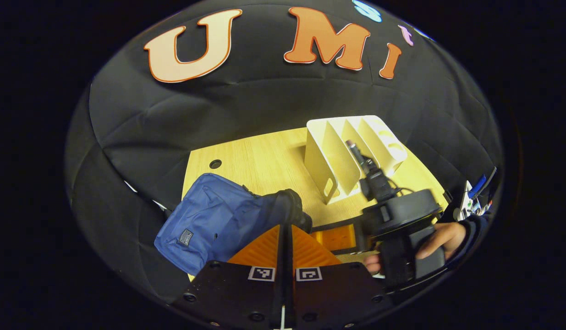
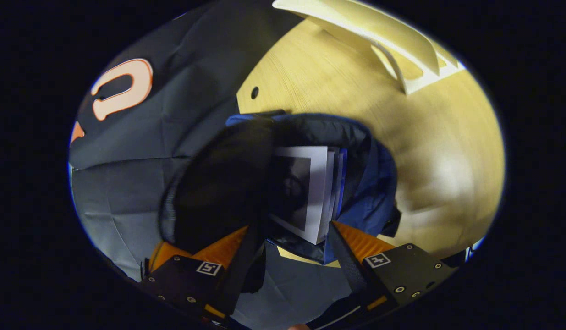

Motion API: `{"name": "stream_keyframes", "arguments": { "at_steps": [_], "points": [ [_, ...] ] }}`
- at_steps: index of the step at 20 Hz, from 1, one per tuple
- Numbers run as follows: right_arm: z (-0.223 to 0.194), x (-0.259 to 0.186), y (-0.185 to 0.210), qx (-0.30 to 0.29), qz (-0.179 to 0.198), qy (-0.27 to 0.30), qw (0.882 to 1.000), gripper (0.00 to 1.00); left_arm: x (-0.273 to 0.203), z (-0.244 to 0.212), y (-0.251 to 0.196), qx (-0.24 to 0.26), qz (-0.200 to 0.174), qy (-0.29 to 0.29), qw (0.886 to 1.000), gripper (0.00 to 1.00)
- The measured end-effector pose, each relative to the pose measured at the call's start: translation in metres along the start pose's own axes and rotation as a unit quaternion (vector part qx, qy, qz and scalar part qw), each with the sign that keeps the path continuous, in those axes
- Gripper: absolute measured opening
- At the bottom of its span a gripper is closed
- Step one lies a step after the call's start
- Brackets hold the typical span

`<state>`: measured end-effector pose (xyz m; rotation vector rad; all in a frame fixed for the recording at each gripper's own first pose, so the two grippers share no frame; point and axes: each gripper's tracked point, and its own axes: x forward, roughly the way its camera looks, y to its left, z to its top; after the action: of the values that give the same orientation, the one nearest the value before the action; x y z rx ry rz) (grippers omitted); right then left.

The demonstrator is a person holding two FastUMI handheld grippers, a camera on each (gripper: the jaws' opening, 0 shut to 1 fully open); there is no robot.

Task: Open the schoolbag, grab two books from the bookshelf and put them into the schoolbag.

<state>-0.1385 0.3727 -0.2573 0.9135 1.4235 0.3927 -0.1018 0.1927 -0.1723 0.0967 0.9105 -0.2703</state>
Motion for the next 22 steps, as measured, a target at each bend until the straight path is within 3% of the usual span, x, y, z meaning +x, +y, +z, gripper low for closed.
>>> {"name": "stream_keyframes", "arguments": {
  "at_steps": [5, 13, 19, 20, 21, 22],
  "points": [
    [0.042, -0.07, 0.0, -0.064, -0.01, -0.108, 0.992, 0.95, 0.008, -0.01, -0.01, 0.004, -0.002, 0.002, 1.0, 0.02],
    [0.103, -0.157, -0.043, -0.159, -0.097, -0.256, 0.949, 0.95, 0.038, -0.035, -0.051, 0.034, 0.001, 0.022, 0.999, 0.04],
    [0.118, -0.2, -0.063, -0.19, -0.139, -0.311, 0.921, 0.96, 0.05, -0.032, -0.094, 0.06, -0.013, 0.0, 0.998, 0.29],
    [0.119, -0.207, -0.066, -0.194, -0.147, -0.318, 0.916, 0.96, 0.05, -0.028, -0.101, 0.059, -0.021, -0.008, 0.998, 0.38],
    [0.12, -0.214, -0.068, -0.2, -0.15, -0.325, 0.912, 0.97, 0.047, -0.022, -0.11, 0.056, -0.027, -0.016, 0.998, 0.37],
    [0.12, -0.221, -0.07, -0.204, -0.156, -0.332, 0.908, 0.96, 0.044, -0.015, -0.116, 0.055, -0.03, -0.03, 0.998, 0.52]
  ]
}}
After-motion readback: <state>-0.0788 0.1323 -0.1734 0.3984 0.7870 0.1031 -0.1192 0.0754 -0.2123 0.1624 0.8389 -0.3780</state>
